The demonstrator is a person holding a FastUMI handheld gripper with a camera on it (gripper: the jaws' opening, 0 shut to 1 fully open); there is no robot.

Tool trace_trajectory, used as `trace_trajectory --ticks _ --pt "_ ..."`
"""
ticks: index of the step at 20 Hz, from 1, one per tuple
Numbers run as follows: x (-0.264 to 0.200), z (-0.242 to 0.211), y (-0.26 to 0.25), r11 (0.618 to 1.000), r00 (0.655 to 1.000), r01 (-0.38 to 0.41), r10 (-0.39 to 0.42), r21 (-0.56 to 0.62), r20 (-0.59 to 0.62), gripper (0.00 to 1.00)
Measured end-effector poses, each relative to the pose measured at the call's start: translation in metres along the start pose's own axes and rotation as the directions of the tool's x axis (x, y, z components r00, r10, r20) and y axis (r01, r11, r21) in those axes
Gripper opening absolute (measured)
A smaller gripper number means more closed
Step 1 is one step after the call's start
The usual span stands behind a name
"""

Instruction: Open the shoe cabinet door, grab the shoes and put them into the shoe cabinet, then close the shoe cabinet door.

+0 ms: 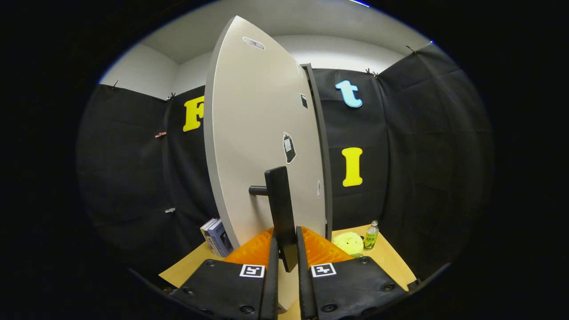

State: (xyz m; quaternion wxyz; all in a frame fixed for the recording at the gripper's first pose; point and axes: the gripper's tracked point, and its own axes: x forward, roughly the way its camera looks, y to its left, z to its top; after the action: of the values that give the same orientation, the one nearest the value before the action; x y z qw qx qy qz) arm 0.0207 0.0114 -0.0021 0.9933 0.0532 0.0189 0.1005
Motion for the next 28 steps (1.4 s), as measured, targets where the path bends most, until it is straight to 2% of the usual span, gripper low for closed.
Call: trace_trajectory --ticks 6,7,15,20,26,28 --pt "-0.004 0.007 -0.038 0.997 0.998 0.061 -0.061 -0.036 0.012 0.21" --pt "-0.007 0.008 -0.043 0.997 0.998 0.065 -0.065 -0.038 0.015 0.18" --pt "-0.007 0.015 -0.076 0.995 0.995 0.096 -0.096 -0.037 0.012 0.18" --pt "-0.008 0.020 -0.076 0.999 0.998 0.051 -0.051 -0.004 0.020 0.18" --pt "-0.017 0.024 -0.077 0.995 0.994 0.099 -0.098 -0.005 0.039 0.18" --pt "-0.030 0.019 -0.076 0.992 0.992 0.123 -0.122 -0.012 0.038 0.25"
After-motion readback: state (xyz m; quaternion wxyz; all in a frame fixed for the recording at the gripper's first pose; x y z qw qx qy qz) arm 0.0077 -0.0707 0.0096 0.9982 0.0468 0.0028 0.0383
